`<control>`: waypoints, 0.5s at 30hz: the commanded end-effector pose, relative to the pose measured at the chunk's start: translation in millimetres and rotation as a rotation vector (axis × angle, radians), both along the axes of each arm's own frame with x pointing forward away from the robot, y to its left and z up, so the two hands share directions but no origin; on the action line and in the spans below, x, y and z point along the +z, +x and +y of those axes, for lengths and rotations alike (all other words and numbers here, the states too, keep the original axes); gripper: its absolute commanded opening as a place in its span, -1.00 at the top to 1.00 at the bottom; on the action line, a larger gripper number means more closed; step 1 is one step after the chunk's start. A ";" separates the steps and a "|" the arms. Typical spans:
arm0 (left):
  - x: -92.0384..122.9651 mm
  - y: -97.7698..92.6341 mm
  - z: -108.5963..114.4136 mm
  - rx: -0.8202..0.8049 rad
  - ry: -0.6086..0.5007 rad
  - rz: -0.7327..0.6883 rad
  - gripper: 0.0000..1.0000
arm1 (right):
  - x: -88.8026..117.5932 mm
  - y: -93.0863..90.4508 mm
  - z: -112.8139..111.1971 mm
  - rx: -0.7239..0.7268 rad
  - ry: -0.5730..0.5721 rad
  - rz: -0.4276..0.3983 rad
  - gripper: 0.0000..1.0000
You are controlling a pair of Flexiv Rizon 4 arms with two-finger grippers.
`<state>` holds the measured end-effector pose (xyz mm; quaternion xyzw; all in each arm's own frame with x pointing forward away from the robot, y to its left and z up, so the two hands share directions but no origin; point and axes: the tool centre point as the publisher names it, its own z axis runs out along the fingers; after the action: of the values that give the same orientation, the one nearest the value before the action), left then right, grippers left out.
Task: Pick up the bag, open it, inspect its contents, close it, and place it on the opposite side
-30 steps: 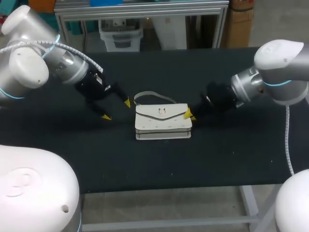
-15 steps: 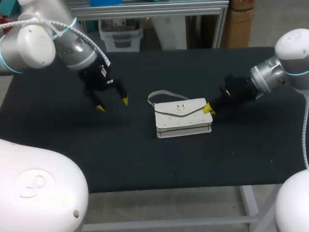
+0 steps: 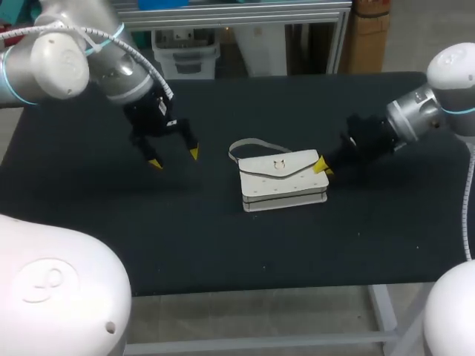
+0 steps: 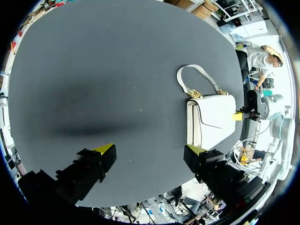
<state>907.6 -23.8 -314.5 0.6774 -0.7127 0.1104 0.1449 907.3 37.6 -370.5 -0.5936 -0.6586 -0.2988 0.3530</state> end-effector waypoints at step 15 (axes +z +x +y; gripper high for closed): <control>17.6 13.2 51.0 -0.030 0.084 -0.141 -1.00 | -0.6 72.4 -109.6 -0.091 -0.030 -0.088 1.00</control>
<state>928.5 26.4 -303.1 0.6615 -0.7351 0.1246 0.0809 966.3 -49.3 -373.6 -0.6257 -0.6497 -0.3291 0.2795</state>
